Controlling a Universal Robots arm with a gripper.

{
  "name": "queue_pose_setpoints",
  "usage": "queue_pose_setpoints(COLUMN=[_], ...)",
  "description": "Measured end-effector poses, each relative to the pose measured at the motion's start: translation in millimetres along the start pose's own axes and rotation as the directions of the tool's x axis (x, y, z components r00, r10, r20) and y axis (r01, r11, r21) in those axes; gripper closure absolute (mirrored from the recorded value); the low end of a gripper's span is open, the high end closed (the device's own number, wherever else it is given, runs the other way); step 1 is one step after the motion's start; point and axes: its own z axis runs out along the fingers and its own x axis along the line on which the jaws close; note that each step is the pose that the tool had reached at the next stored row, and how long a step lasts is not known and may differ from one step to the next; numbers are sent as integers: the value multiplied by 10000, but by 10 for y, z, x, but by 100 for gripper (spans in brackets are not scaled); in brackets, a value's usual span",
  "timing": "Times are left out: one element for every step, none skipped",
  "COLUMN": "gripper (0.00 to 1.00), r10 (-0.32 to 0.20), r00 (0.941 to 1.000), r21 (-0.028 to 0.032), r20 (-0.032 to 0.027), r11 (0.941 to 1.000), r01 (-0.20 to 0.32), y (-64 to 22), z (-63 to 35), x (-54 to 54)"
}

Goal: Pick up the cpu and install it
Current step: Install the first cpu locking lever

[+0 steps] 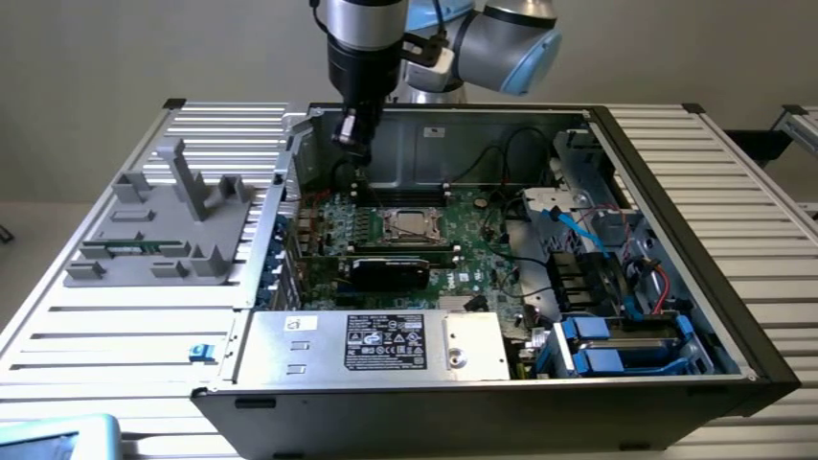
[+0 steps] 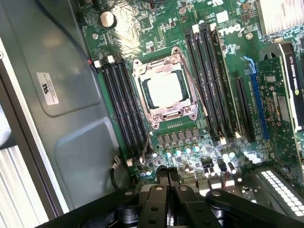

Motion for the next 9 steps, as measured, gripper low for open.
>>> queue_pose_setpoints(gripper=[89,89,89,89,89,89,89,89,89], r10=[160,326,491,656,813,967,1116,1261,1419], r00=[9999,9995,9988,9978,9966,9952,9937,9919,9897], r21=[-20,-42,-62,-83,-101,-118,-132,-143,-153], r20=[-20,-40,-63,-87,-107,-127,-144,-161,-180], r11=[9999,9995,9988,9978,9966,9952,9936,9919,9897], r01=[-160,-326,-491,-656,-814,-969,-1118,-1263,-1422], y=[0,0,1,1,2,2,3,3,4], z=[1,3,6,10,14,18,22,26,31], x=[0,0,-1,-1,-2,-2,-3,-4,-5])
